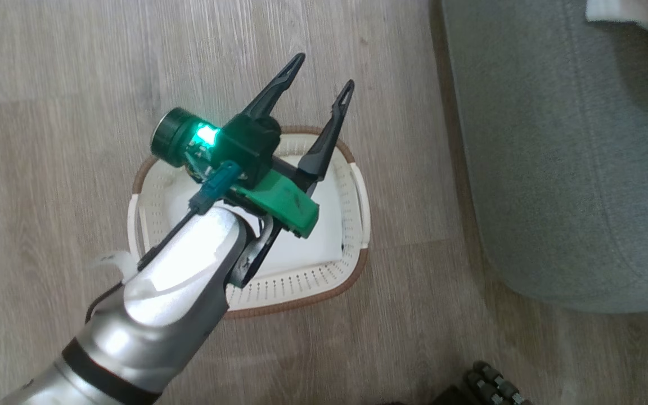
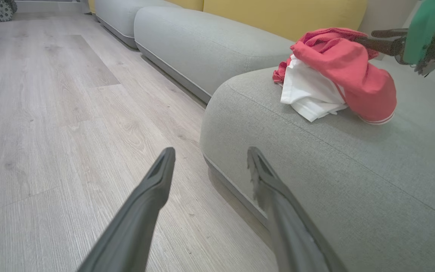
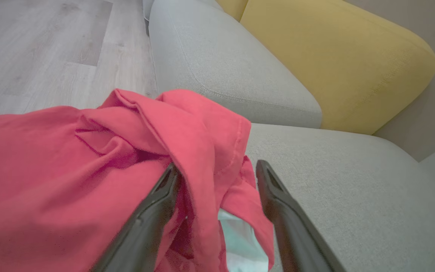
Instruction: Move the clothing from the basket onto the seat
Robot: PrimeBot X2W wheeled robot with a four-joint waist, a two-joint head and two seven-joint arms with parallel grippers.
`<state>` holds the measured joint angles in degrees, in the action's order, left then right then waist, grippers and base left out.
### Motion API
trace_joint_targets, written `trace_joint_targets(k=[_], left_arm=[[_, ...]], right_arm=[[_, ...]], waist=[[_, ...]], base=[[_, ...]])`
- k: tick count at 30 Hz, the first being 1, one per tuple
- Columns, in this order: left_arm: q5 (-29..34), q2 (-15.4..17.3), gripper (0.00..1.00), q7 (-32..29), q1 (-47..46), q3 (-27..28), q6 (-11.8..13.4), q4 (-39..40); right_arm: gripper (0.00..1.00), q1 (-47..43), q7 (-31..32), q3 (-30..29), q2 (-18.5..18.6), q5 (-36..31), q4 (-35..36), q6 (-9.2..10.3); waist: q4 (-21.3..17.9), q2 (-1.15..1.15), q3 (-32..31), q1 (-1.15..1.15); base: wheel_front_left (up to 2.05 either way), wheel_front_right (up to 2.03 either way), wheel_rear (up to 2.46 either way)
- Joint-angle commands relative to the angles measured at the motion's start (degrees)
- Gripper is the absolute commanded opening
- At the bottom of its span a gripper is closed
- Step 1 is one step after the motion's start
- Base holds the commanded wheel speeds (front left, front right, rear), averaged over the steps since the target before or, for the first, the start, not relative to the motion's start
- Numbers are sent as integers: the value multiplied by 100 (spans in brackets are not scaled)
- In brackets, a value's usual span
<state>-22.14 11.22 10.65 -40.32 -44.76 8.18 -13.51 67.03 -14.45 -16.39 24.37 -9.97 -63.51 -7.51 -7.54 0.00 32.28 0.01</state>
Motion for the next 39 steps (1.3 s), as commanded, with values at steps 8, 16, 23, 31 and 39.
trace_joint_targets(k=[8,16,23,31,39], left_arm=[[-371,38,100,274,447,449,118,-23],[-728,-51,100,414,1151,945,339,-138],[-772,3,100,432,1990,1598,528,52],[-611,52,100,434,2827,2124,603,287],[-454,82,100,434,3610,2638,651,528]], right_arm=[[100,-632,-54,877,31,764,466,2],[100,-1191,-54,1480,-1,1604,842,2],[100,-2003,-54,1848,-304,1990,1361,2],[100,-3022,-54,2102,-859,2284,2129,2],[100,-4244,-54,1553,-1516,2176,3044,2]], waist=[[-35,0,-922,-1],[212,0,-1867,-1],[456,0,-2504,-1],[678,0,-2950,-1],[891,0,-3299,-1]], base=[[0,0,0],[0,0,0],[0,0,0],[0,0,0],[0,0,0]])
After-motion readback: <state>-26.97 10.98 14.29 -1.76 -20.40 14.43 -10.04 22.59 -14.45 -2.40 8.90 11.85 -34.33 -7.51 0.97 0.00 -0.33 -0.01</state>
